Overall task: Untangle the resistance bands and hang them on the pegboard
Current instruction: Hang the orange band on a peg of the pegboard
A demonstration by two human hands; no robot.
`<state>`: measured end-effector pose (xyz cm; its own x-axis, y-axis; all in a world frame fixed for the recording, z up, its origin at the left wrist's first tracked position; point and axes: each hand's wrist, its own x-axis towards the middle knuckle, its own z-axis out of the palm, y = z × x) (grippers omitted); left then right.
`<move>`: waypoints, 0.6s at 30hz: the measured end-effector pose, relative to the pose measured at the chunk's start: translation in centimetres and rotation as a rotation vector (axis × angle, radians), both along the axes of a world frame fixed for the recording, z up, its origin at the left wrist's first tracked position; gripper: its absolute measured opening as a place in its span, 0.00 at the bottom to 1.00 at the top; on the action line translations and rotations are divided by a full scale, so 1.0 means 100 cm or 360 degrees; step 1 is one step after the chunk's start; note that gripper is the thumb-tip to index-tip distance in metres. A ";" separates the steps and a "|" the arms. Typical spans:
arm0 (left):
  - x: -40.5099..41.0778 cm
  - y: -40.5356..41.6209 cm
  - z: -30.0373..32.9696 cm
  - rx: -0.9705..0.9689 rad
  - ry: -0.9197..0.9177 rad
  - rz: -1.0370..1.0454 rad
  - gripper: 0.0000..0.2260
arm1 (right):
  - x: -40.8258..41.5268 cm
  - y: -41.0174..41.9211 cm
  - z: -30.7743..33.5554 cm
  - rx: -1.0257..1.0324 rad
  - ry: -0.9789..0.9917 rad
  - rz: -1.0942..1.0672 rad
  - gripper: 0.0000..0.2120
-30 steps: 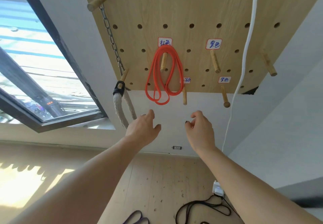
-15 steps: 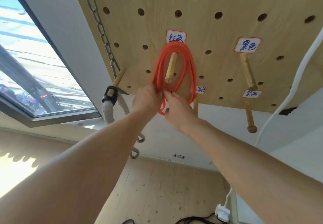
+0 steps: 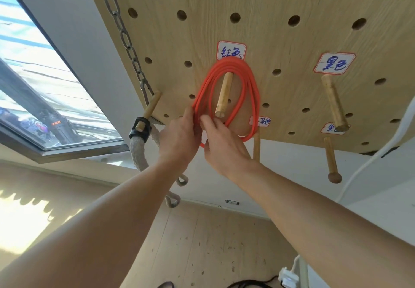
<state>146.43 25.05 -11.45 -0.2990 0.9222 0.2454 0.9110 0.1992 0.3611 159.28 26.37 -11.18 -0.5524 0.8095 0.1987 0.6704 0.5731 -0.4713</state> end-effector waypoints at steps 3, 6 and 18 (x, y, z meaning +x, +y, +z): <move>-0.004 -0.001 -0.001 0.0004 0.0043 -0.0014 0.05 | -0.002 0.000 0.004 0.0057 -0.0108 0.0032 0.29; -0.008 -0.003 -0.002 0.0038 -0.0033 -0.0019 0.04 | -0.004 -0.001 0.006 0.0078 -0.0188 0.0010 0.29; 0.001 -0.002 -0.002 0.0038 -0.0311 0.0037 0.08 | -0.001 -0.001 0.006 0.0023 -0.0468 -0.0112 0.26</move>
